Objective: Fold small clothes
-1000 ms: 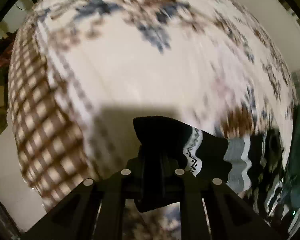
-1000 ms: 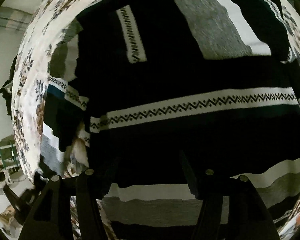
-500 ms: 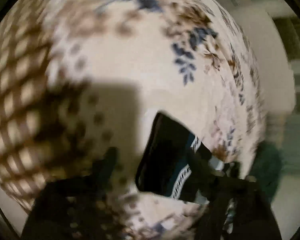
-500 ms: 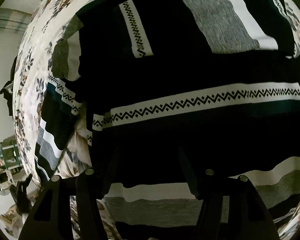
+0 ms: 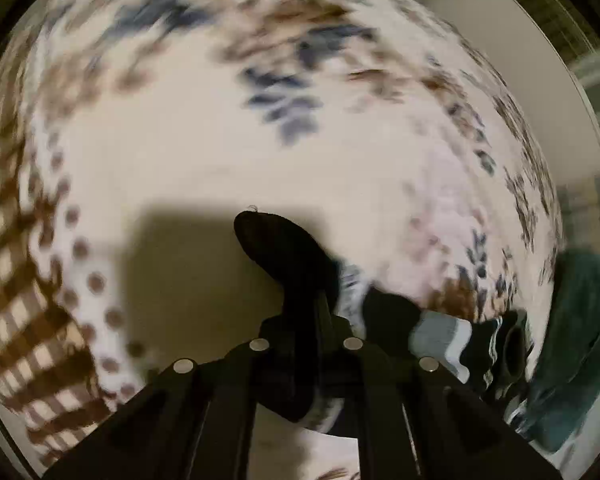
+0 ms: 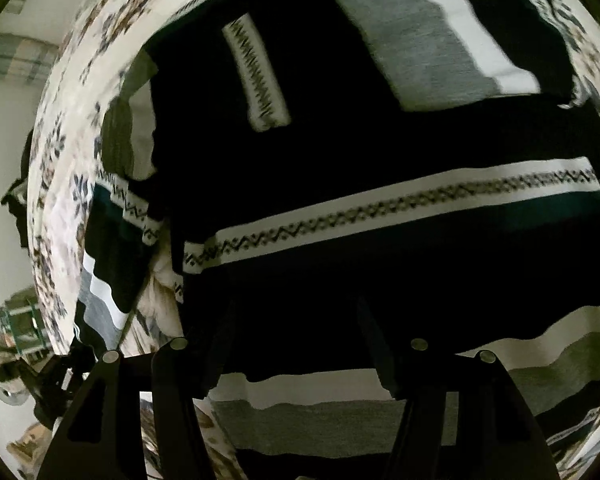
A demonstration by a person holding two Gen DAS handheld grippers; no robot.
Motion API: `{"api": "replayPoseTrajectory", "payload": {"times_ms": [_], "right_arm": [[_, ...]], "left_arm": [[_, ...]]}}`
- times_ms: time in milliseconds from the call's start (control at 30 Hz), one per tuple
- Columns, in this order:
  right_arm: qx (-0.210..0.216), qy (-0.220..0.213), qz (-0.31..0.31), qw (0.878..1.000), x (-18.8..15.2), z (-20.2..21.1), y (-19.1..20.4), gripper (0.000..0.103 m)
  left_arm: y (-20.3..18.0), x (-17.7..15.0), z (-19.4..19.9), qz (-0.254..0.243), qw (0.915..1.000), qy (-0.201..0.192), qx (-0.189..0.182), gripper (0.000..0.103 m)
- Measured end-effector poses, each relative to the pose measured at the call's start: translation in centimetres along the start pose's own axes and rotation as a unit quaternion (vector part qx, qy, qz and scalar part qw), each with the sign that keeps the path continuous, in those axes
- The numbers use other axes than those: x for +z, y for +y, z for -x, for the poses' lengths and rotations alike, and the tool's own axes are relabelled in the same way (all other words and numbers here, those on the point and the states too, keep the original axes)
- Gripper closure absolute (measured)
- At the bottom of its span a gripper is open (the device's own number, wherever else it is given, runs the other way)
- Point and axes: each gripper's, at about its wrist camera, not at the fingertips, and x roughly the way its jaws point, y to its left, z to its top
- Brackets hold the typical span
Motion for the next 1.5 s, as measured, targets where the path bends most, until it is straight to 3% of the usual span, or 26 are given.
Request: {"api": "replayPoseTrajectory", "payload": {"times_ms": [200,300,400,500,600,767,833,900,967,1000,1133,1167,1233,1367,1467,1500], "right_arm": [[0.028,-0.017,-0.054,0.998,1.1,2.0,-5.7,0.04],[0.039,-0.03,-0.074,0.996,1.8,3.7,-9.0,0.04],[0.045,-0.049,-0.086,0.994,2.9,5.7,-12.4,0.04],[0.042,-0.065,-0.096,0.992,4.2,7.5,-16.1,0.04],[0.032,-0.076,-0.108,0.991,5.2,8.8,-19.9,0.04],[0.025,-0.078,-0.129,0.988,6.8,10.0,-25.8,0.04],[0.029,-0.076,-0.133,0.988,7.3,10.4,-28.0,0.04],[0.041,-0.076,-0.133,0.987,7.7,10.9,-29.4,0.04],[0.056,-0.079,-0.127,0.987,8.3,11.7,-30.7,0.04],[0.061,-0.081,-0.122,0.987,8.6,12.1,-31.0,0.04],[0.079,-0.098,-0.106,0.986,10.5,14.1,-31.3,0.04],[0.085,-0.103,-0.103,0.986,11.2,14.4,-31.0,0.04],[0.094,-0.111,-0.096,0.985,13.3,14.7,-29.9,0.04],[0.078,-0.117,-0.061,0.988,16.8,13.2,-26.4,0.04],[0.056,-0.09,-0.06,0.993,19.5,10.2,-24.9,0.044],[0.049,-0.085,-0.064,0.993,20.1,9.3,-24.6,0.076]], "left_arm": [[-10.7,0.8,4.7,-0.096,0.9932,-0.061,-0.027,0.098],[-19.4,-0.9,6.5,-0.169,0.9803,-0.078,-0.066,0.098],[-30.1,-5.6,6.6,-0.254,0.9583,-0.067,-0.113,0.098],[-38.5,-11.8,5.2,-0.317,0.9354,-0.026,-0.155,0.098],[-46.3,-20.2,2.8,-0.387,0.9031,0.027,-0.185,0.098],[-53.2,-33.8,-2.4,-0.483,0.8476,0.117,-0.186,0.094],[-54.0,-36.6,-3.8,-0.495,0.8371,0.146,-0.181,0.094],[-53.8,-37.6,-4.4,-0.5,0.8366,0.154,-0.163,0.081],[-52.6,-36.8,-4.5,-0.487,0.8445,0.158,-0.156,0.04],[-52.2,-36.2,-4.3,-0.479,0.8504,0.156,-0.154,0.034],[-47.3,-29.1,-2.7,-0.431,0.8885,0.11,-0.113,0.031],[-46.4,-27.7,-2.5,-0.424,0.8944,0.098,-0.105,0.031],[-43.3,-23.1,-2.4,-0.407,0.9104,0.052,-0.055,0.031],[-38.9,-18.0,-5.6,-0.384,0.9224,0.031,0.028,0.031],[-37.0,-15.8,-9.2,-0.379,0.9226,0.037,0.063,0.031],[-36.6,-15.7,-10.0,-0.38,0.9215,0.038,0.07,0.031]]}}
